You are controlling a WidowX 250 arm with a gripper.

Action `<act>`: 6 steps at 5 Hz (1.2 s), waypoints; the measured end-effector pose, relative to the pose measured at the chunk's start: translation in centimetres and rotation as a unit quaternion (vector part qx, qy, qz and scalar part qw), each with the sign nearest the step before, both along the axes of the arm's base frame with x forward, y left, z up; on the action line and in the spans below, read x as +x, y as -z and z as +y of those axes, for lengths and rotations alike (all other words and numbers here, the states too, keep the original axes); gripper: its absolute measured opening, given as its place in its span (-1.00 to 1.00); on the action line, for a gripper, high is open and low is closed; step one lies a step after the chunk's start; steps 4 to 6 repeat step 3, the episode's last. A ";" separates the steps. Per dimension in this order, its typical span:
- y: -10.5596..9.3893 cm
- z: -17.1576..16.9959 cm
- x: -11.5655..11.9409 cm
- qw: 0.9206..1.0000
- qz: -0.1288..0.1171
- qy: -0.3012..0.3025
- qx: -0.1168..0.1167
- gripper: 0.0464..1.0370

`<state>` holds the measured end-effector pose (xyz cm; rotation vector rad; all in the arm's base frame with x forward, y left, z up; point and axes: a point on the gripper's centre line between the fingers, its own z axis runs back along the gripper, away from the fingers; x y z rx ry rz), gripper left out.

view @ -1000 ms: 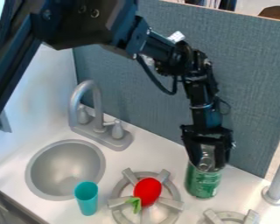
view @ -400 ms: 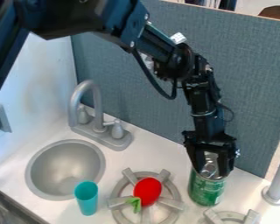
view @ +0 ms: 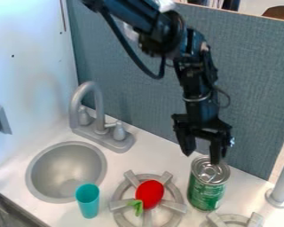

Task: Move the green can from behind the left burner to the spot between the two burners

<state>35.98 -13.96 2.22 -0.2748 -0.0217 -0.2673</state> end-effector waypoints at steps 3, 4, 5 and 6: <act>0.6 6.2 -3.1 0.991 0.015 -0.040 0.127 0.93; 0.6 6.2 -3.1 0.991 0.015 -0.040 0.127 0.93; 0.6 6.2 -3.1 0.991 0.015 -0.040 0.127 0.93; 0.6 6.2 -3.1 0.991 0.015 -0.040 0.127 0.93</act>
